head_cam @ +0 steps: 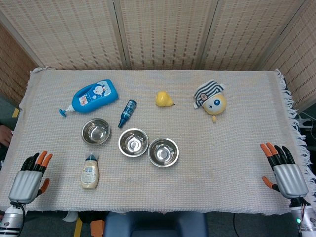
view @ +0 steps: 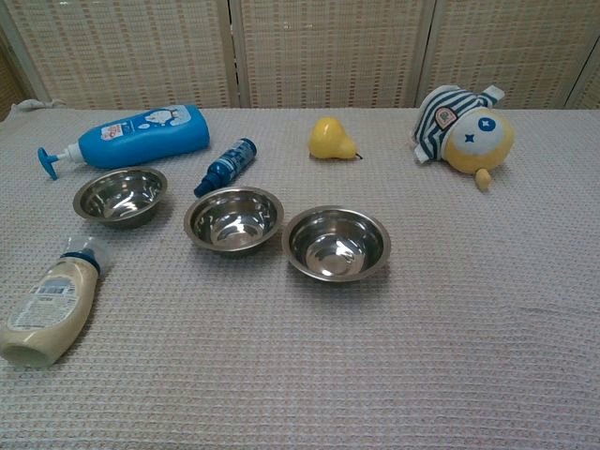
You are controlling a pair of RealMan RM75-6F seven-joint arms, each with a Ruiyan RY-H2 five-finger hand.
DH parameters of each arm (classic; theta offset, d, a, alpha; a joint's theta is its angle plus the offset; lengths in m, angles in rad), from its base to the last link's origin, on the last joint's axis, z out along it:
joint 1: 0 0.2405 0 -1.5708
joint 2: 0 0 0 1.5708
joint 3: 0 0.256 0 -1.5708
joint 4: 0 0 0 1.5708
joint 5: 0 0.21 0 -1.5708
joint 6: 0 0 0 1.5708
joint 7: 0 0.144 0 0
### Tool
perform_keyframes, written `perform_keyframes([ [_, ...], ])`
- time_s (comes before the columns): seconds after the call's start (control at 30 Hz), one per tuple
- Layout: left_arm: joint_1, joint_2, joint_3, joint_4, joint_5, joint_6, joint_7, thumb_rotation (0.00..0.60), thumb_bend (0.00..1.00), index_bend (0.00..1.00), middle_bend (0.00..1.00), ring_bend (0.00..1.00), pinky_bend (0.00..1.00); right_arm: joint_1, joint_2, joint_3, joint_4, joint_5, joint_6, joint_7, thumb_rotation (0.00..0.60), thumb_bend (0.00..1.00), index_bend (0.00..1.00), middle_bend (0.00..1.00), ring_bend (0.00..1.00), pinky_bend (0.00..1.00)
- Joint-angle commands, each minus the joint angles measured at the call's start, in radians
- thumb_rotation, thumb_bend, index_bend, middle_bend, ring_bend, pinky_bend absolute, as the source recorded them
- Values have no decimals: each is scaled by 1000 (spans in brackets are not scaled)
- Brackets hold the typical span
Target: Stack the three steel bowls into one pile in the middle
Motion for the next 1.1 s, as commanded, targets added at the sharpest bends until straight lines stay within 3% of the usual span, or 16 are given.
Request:
perform_keyframes([
  [0.03,-4,-4,2,6,7,-4,-6,600,417,0,0,0,127,1,0,1,0,0,-1,3,600,125,0,0,0,0],
  [0.4,-126,-92,-53,181,10,-131,-110,600,415,0,0,0,134,2,-2,-2,-2,-5,0,4,600,125,0,0,0,0],
  [0.73,-272,-253,-102,496,-31,-303,-241,600,413,21,0,0,142,10,-25,9,21,22,-22,-25,600,125,0,0,0,0],
  [1.1,-368,-391,-111,792,-52,-409,-363,600,413,69,0,0,143,18,-42,19,41,57,-51,-46,600,125,0,0,0,0],
])
